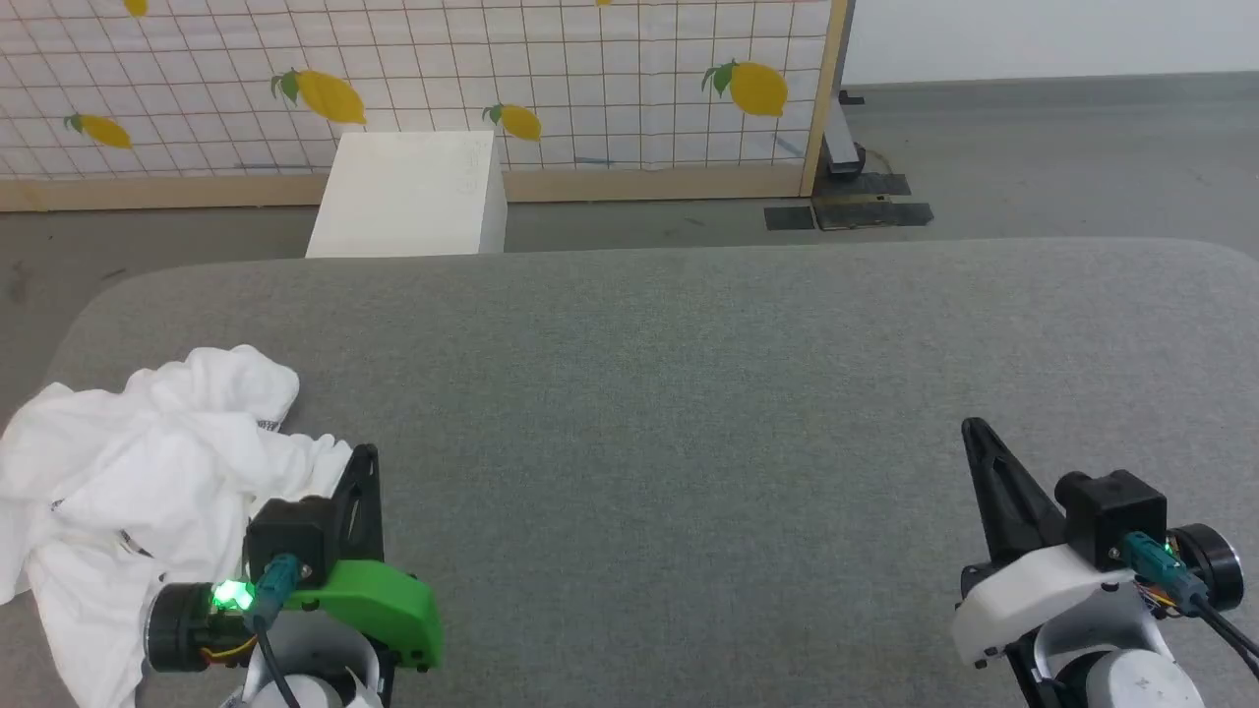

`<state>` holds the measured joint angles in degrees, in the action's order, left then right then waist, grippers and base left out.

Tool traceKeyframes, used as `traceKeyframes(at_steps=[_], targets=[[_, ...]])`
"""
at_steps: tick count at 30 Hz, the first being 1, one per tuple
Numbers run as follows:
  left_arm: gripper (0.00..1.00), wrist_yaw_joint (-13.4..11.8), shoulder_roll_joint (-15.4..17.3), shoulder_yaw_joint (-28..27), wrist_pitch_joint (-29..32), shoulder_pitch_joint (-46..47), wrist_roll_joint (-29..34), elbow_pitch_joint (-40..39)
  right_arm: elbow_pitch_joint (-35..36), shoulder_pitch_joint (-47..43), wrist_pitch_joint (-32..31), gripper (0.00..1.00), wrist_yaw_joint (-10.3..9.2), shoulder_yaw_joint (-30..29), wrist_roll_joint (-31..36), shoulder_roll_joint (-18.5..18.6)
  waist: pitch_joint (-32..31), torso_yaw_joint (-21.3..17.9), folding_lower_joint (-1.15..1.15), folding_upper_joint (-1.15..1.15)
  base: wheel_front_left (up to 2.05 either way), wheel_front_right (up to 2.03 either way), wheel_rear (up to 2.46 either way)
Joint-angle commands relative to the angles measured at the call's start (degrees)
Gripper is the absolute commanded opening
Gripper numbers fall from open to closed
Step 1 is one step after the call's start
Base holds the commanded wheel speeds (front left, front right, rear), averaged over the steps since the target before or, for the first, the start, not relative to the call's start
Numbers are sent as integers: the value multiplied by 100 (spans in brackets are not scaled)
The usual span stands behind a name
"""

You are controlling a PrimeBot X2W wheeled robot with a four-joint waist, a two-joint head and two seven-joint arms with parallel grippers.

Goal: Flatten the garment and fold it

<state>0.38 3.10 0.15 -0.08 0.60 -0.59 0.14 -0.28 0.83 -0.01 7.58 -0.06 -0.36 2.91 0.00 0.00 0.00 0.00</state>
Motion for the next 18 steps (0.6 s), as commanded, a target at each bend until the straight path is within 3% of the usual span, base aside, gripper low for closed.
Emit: traceKeyframes(at_steps=[1, 14, 15, 18], targets=[[0, -38, -23, -15, 8, -60, 59, -14, 28, -83, 1, 0, -9, 6, 36, -3, 0, 0, 0, 0, 0, 0, 0], [0, -38, -23, -15, 8, -60, 59, -14, 28, -83, 1, 0, -9, 6, 36, -3, 0, 0, 0, 0, 0, 0, 0], [100, 0, 0, 0, 0, 0, 0, 0, 0, 0, 0, 100, 0, 0, 0, 0, 0, 0, 0, 0, 0, 0, 0], [100, 0, 1, 14, -2, 0, -6, 2, -5, -1, 2, 100, 0, -5, -7, 0, 0, 0, 0, 0, 0, 0, 0]])
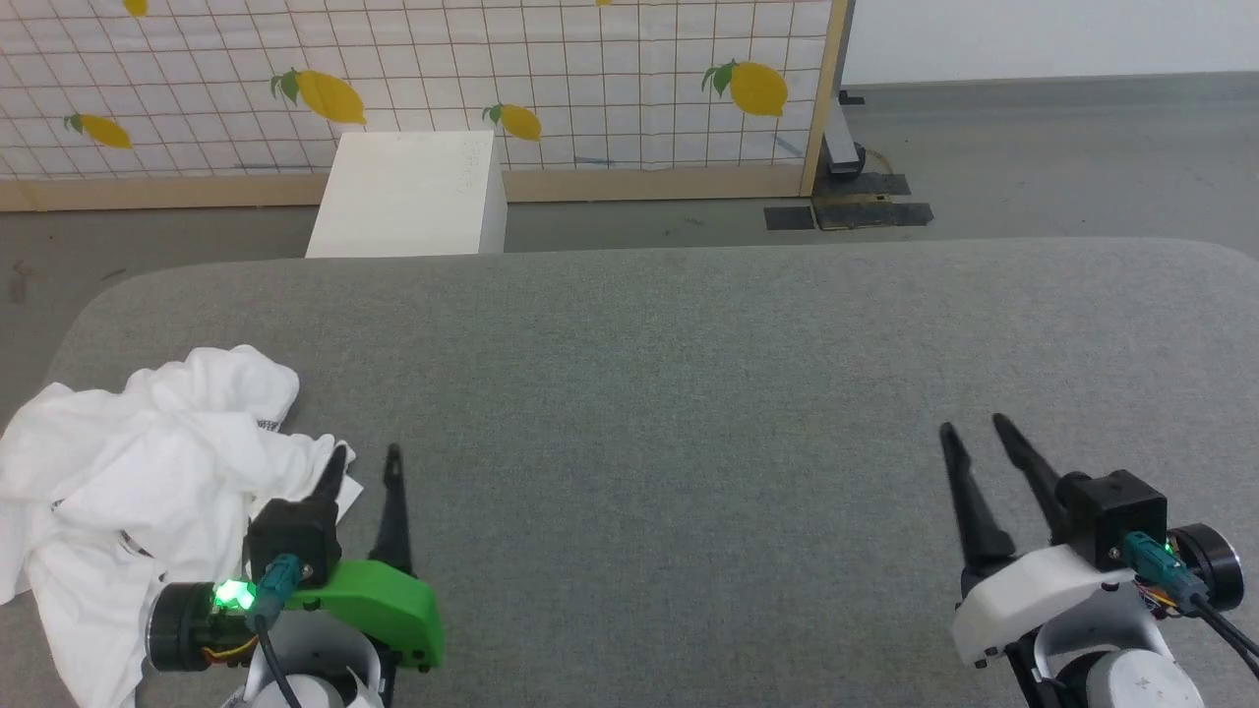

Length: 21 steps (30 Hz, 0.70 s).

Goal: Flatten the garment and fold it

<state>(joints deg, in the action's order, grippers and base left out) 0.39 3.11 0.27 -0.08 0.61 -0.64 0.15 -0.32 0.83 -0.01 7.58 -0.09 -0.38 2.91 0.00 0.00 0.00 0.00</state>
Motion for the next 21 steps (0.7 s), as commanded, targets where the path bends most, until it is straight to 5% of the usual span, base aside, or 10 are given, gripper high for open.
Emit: traceKeyframes(at_steps=[1, 21], targets=[[100, -2, 0, 5, -8, -2, -4, 4, -8, -4, 7, 100, 0, -3, -15, 0, 1, 0, 0, 0, 0, 0, 0], [100, -117, -4, 104, -246, -32, -148, 90, -244, -46, 247, 100, -1, -50, -377, 0, 21, 57, 0, 0, 0, 0, 0]])
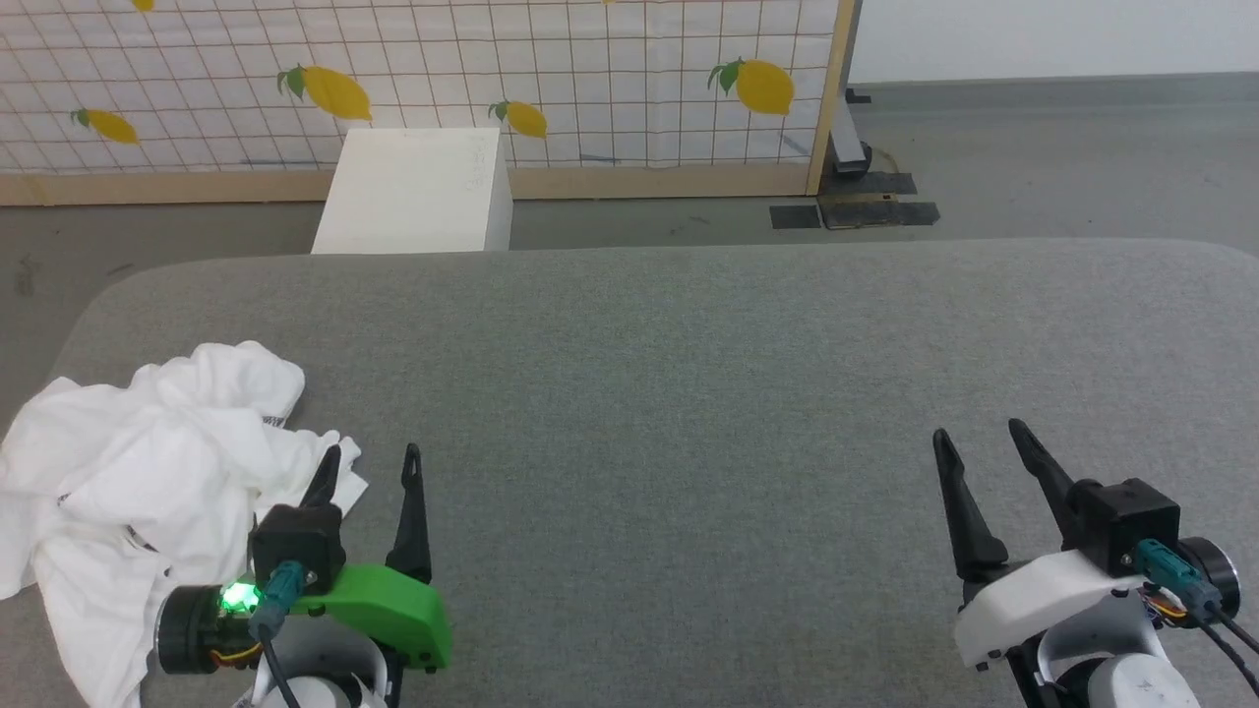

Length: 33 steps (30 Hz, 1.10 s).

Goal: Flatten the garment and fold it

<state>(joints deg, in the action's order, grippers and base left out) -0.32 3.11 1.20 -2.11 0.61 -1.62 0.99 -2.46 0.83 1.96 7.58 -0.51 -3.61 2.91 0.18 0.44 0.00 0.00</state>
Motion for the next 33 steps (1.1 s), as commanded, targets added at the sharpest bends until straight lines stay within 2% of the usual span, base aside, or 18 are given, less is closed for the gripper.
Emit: traceKeyframes(at_steps=[1, 13, 33], targets=[[100, -53, -4, 8, -52, -34, -58, 3, -39, -46, 61, 100, -1, -8, -69, -1, 5, 25, 0, 0, 0, 0, 0], [100, -134, -6, -4, -193, -93, -144, -9, -125, -69, 202, 100, -2, 38, -251, -1, 36, 346, 0, 0, 0, 0, 0], [100, -305, -10, 82, -430, -204, -321, -11, -319, -88, 441, 100, -4, 110, -400, -1, 121, 1219, 0, 0, 0, 0, 0]])
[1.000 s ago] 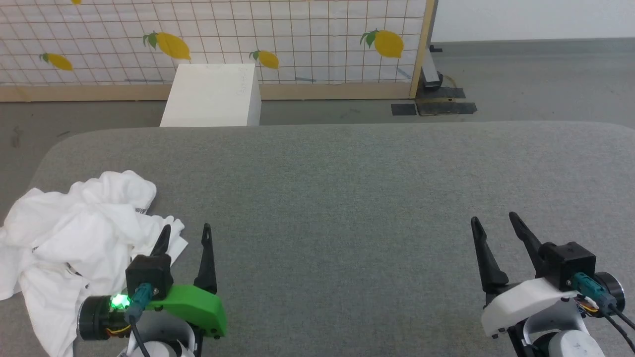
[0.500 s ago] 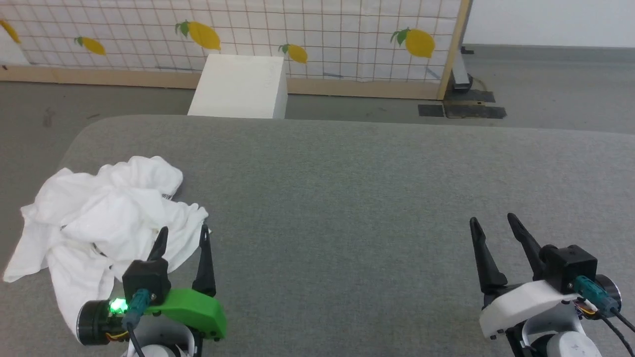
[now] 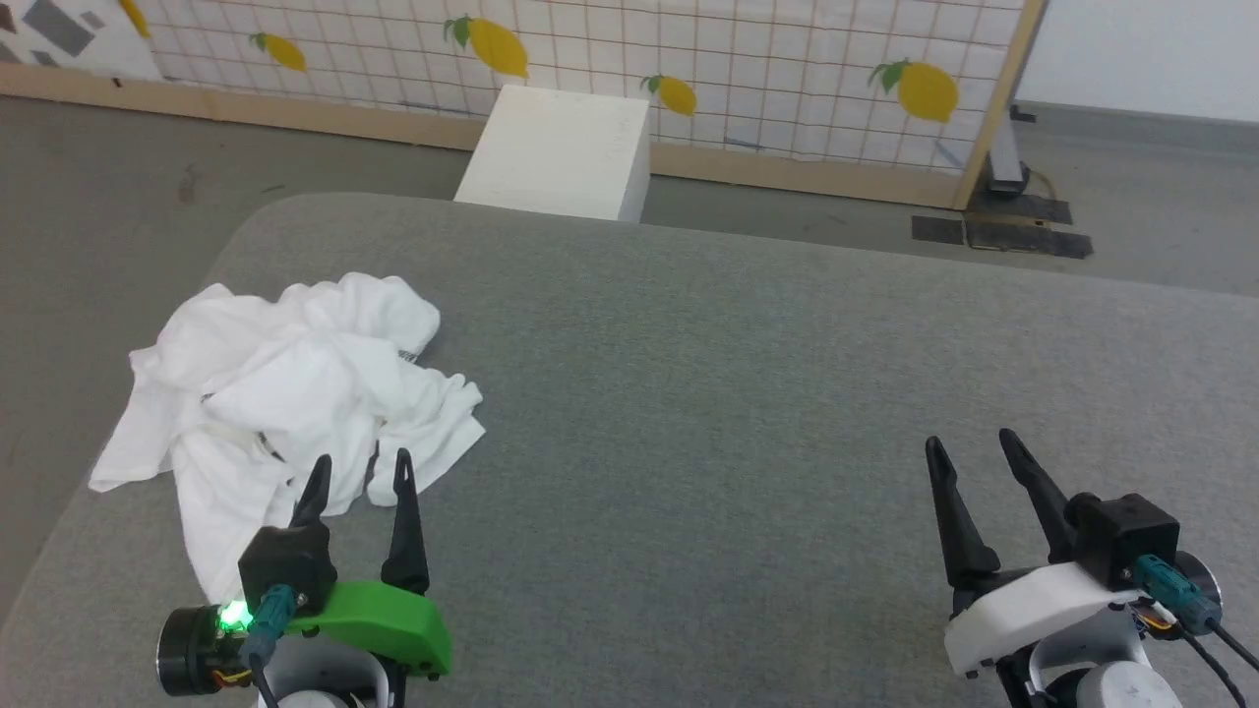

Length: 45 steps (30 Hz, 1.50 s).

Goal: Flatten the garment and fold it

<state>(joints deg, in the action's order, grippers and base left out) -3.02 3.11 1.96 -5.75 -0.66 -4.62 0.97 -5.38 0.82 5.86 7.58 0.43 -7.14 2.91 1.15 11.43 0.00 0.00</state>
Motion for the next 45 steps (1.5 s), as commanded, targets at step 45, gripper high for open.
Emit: traceKeyframes(at_steps=[45], targets=[[100, -318, -19, 115, -596, -335, -271, -25, -480, -184, 583, 100, -7, 288, -404, -2, 32, 1421, 0, 0, 0, 0, 0]])
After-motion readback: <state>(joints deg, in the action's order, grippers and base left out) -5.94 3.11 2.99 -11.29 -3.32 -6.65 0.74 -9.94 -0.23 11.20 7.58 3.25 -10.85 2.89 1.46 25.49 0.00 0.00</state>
